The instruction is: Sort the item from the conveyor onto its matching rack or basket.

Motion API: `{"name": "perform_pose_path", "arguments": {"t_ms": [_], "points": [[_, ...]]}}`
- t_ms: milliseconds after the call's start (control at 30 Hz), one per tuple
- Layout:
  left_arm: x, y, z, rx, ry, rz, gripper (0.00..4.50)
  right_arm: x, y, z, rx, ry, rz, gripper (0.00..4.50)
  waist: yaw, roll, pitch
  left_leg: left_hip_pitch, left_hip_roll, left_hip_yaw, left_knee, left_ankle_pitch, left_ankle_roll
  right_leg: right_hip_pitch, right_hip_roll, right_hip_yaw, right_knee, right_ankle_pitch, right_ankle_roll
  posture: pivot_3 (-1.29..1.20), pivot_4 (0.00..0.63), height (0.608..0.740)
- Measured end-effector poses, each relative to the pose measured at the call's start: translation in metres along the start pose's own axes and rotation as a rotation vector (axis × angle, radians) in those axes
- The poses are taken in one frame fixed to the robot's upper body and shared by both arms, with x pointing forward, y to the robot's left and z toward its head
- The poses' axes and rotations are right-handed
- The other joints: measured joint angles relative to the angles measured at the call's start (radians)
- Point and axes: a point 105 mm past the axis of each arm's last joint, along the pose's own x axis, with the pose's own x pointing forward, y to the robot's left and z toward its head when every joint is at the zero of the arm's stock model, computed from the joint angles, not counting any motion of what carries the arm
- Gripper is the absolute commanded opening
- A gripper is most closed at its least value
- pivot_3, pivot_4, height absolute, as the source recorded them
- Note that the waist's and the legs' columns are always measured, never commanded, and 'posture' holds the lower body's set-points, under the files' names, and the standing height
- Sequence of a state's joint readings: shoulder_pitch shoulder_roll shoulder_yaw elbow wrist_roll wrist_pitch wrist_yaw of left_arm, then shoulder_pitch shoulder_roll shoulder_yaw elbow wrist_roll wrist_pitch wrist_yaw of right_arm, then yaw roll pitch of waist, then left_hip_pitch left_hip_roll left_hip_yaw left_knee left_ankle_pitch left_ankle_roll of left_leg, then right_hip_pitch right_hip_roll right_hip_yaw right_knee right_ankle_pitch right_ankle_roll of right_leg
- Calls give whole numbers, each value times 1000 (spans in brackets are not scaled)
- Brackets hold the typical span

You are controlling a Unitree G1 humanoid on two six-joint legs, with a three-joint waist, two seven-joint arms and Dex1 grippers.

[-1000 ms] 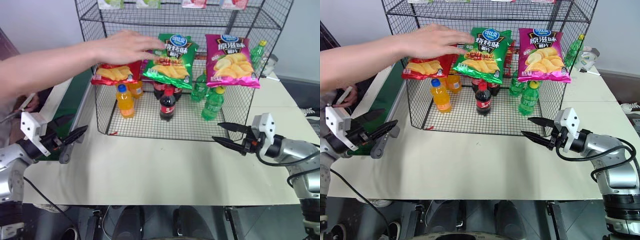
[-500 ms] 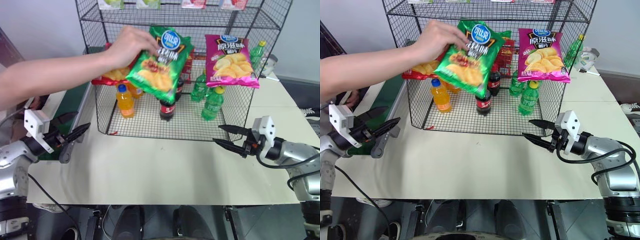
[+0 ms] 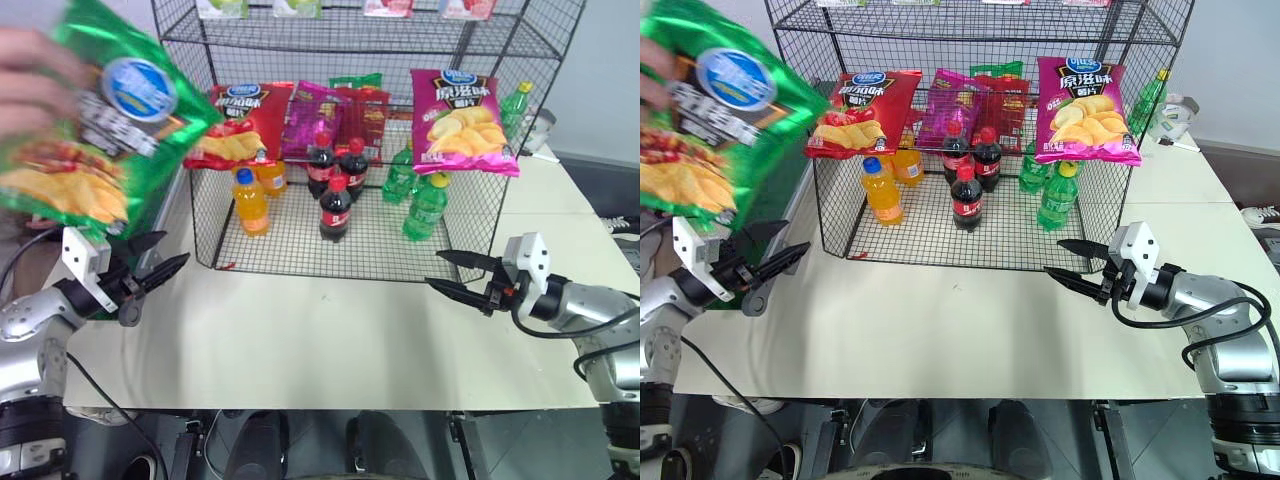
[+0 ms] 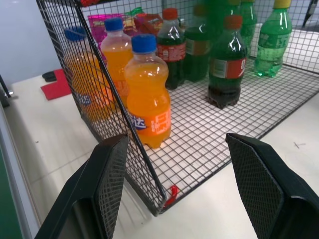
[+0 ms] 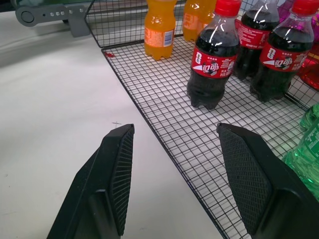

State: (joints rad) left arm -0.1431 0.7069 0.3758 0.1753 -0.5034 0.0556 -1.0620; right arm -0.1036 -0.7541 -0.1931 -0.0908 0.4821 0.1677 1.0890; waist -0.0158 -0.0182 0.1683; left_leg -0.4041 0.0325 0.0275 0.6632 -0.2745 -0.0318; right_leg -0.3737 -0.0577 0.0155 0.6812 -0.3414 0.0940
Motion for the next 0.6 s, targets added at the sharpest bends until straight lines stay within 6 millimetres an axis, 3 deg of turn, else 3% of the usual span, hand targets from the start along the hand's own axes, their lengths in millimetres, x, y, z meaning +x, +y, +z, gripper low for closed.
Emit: {"name": "perform_pose_path", "arguments": {"t_ms": [600], "points": [[-7,-8,-4,4,50,-24,3332,8,5,-6,20,-1,21,2734,0,0,0,0,0,0,0,0,0,0,0,0,0,0,0,0,150,739]]}}
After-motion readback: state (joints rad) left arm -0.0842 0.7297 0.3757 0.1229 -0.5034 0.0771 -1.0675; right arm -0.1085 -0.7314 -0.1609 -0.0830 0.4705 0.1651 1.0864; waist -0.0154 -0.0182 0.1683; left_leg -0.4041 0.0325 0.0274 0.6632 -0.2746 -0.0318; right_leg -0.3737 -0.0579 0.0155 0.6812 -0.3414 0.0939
